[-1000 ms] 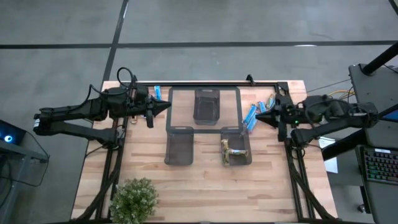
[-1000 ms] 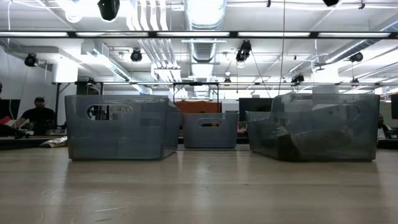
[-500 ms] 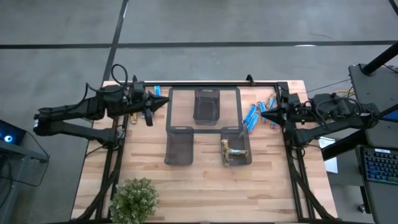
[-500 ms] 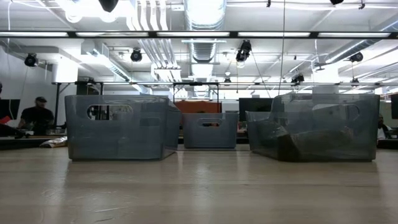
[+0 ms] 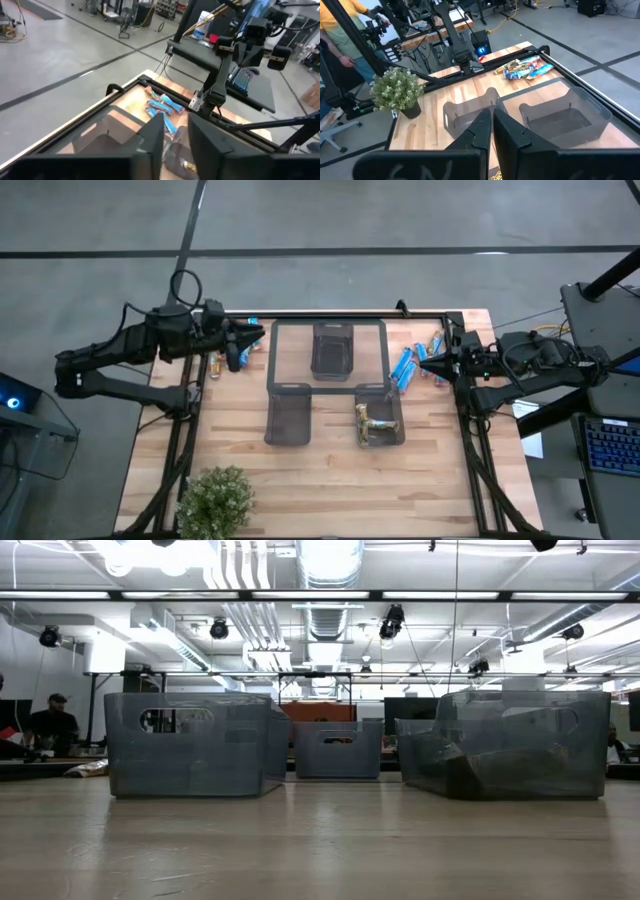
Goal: Pick and place Granola Bars by type
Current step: Put the orange granola bar into the bottom right black bin
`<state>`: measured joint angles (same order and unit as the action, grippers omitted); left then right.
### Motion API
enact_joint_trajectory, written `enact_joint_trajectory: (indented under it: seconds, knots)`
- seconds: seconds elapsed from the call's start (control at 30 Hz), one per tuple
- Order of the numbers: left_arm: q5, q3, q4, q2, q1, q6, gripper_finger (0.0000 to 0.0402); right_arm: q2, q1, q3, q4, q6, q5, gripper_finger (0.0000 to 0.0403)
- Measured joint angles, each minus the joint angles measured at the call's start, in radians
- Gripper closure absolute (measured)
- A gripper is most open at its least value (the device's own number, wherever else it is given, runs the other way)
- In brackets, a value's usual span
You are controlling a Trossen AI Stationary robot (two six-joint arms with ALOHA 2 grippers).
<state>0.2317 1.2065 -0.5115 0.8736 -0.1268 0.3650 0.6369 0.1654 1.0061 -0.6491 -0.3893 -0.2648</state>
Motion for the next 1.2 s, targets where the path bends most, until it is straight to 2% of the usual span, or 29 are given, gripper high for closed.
enact_joint_trajectory:
  seconds: [0.23, 0.4, 0.63, 0.8, 1.2]
  knots:
    - [0.098, 0.09, -0.092, 0.074, -0.003, -0.008, 0.0235, 0.002, 0.0, 0.0, 0.0, -0.003, 0.0, 0.039]
    - [0.183, 0.159, -0.188, 0.131, -0.01, -0.001, 0.0203, 0.002, 0.0, 0.0, 0.0, -0.011, 0.0, 0.039]
    - [0.222, 0.278, -0.293, 0.2, -0.046, 0.008, 0.0197, 0.002, 0.0, 0.0, 0.0, -0.011, 0.0, 0.039]
    - [0.223, 0.343, -0.388, 0.252, -0.115, 0.009, 0.0197, 0.002, 0.0, 0.0, 0.0, -0.011, 0.0, 0.039]
    - [0.169, 0.362, -0.467, 0.35, -0.313, 0.158, 0.0197, 0.031, 0.0, -0.002, -0.001, -0.028, 0.001, 0.039]
